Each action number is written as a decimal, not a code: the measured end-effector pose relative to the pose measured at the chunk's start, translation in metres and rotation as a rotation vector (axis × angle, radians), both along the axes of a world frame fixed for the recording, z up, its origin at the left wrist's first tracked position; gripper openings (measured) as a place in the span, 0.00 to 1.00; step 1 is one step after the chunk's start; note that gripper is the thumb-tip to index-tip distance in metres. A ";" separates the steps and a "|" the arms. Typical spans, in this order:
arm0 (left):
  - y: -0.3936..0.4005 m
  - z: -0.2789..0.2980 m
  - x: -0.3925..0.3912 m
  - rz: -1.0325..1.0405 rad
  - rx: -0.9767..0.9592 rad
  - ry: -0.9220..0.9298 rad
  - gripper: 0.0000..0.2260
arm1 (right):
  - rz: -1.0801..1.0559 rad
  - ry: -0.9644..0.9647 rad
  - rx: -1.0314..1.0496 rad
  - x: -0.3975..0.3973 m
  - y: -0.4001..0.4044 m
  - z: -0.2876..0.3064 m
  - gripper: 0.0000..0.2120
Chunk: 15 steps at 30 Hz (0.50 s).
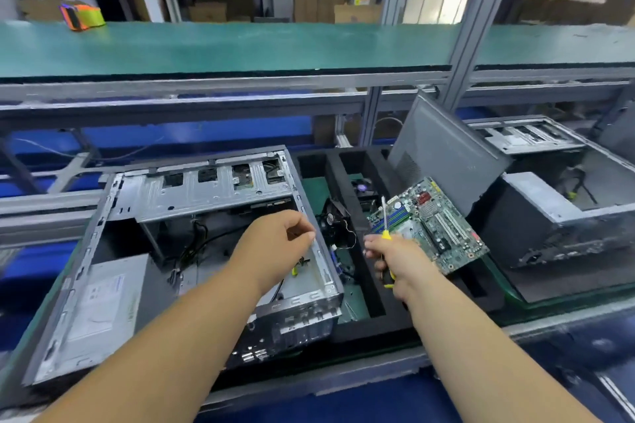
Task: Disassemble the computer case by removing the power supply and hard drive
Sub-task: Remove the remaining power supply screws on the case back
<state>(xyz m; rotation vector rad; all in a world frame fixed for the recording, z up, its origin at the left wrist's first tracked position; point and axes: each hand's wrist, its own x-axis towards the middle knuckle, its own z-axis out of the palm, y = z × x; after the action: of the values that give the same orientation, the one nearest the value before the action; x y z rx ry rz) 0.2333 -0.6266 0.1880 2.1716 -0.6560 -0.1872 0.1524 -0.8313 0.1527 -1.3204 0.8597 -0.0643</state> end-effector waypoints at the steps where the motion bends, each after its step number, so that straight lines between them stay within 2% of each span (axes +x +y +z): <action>1: -0.001 -0.003 -0.002 0.026 -0.002 0.008 0.06 | 0.020 0.019 0.024 0.003 -0.004 -0.005 0.05; 5: 0.002 -0.009 -0.011 0.166 -0.016 0.018 0.07 | 0.131 0.023 0.105 0.021 -0.008 -0.012 0.06; 8: 0.021 -0.010 -0.019 0.279 -0.002 -0.009 0.07 | 0.246 -0.043 0.081 0.037 0.006 -0.003 0.07; 15: 0.073 0.009 -0.039 0.480 -0.004 -0.026 0.04 | 0.466 -0.279 -0.292 0.054 0.067 0.040 0.06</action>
<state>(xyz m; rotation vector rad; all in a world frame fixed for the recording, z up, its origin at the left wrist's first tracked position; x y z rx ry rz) 0.1939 -0.5537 0.1969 2.2612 -0.1349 0.0967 0.2060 -0.7646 0.1927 -1.7108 0.2983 -0.0067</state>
